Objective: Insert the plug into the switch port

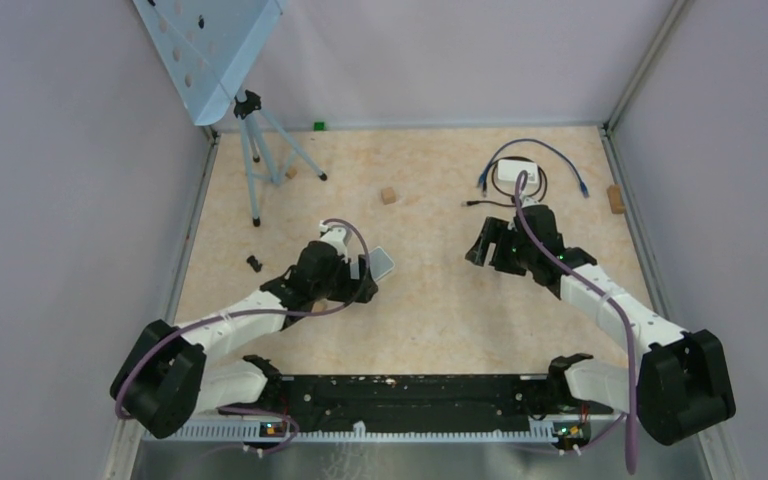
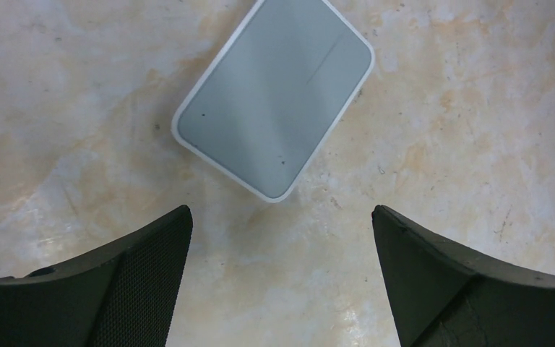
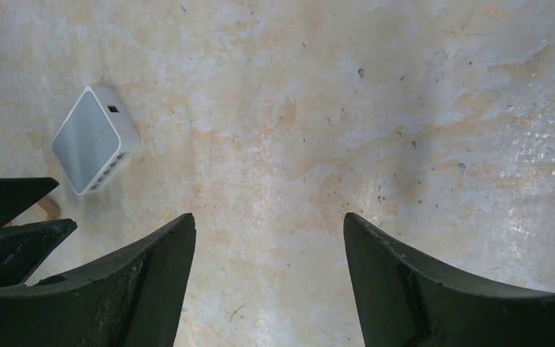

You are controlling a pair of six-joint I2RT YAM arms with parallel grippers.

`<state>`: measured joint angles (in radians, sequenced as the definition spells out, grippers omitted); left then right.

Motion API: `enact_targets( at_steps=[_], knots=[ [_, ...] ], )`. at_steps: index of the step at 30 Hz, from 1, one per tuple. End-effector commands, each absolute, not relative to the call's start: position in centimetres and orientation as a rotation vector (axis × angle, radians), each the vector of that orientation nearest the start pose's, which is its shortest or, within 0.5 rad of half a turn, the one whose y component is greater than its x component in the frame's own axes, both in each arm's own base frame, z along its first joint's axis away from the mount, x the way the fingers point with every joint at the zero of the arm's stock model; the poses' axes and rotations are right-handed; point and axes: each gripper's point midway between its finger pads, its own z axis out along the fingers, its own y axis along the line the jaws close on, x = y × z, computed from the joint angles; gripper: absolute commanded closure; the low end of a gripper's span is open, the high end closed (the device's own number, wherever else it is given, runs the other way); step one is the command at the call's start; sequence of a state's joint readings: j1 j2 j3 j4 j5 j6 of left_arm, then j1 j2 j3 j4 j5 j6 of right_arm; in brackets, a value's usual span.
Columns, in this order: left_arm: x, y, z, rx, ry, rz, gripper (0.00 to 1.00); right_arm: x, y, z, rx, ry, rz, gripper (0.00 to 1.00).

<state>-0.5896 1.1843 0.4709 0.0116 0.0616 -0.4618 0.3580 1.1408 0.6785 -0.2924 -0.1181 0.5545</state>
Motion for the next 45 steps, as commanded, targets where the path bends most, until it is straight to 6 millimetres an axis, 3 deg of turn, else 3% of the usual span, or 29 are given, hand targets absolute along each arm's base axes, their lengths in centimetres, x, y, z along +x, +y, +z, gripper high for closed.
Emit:
enact_targets(
  at_steps=[1,6,9,13,17,21,29,32,37,45],
  knots=[
    [27.0,-18.5,8.7,0.126,2.242,-0.486,0.01,28.3,15.4,11.1,0.182,2.355,0.614,0.26],
    [30.7,-17.7,11.3,0.072,2.167,-0.401,0.01,27.9,15.1,11.3,0.17,2.361,0.597,0.26],
    [32.3,-17.8,10.8,0.079,2.158,-0.398,0.01,27.6,15.1,11.4,0.162,2.364,0.599,0.26],
    [32.5,-19.2,8.1,0.148,2.224,-0.441,0.01,27.3,15.1,11.4,0.144,2.372,0.606,0.26],
    [31.5,-20.0,5.3,0.187,2.298,-0.49,0.01,27.0,15.3,11.0,0.122,2.381,0.619,0.26],
    [30.2,-20.8,4.3,0.2,2.339,-0.568,0.01,26.7,15.5,10.2,0.107,2.406,0.627,0.26],
    [24.2,-20.6,2.2,0.129,2.429,-0.709,0.01,26.7,15.4,9.7,0.118,2.406,0.621,0.26],
    [22.8,-20.4,1.9,0.12,2.428,-0.725,0.01,26.7,15.5,9.0,0.126,2.421,0.624,0.26],
    [23.5,-19.6,2.9,0.097,2.418,-0.654,0.01,26.6,15.0,8.3,0.178,2.449,0.588,0.26],
    [26.1,-17.6,8.9,0.026,2.325,-0.483,0.01,28.8,13.3,11.1,0.275,2.419,0.466,0.26]
  ],
)
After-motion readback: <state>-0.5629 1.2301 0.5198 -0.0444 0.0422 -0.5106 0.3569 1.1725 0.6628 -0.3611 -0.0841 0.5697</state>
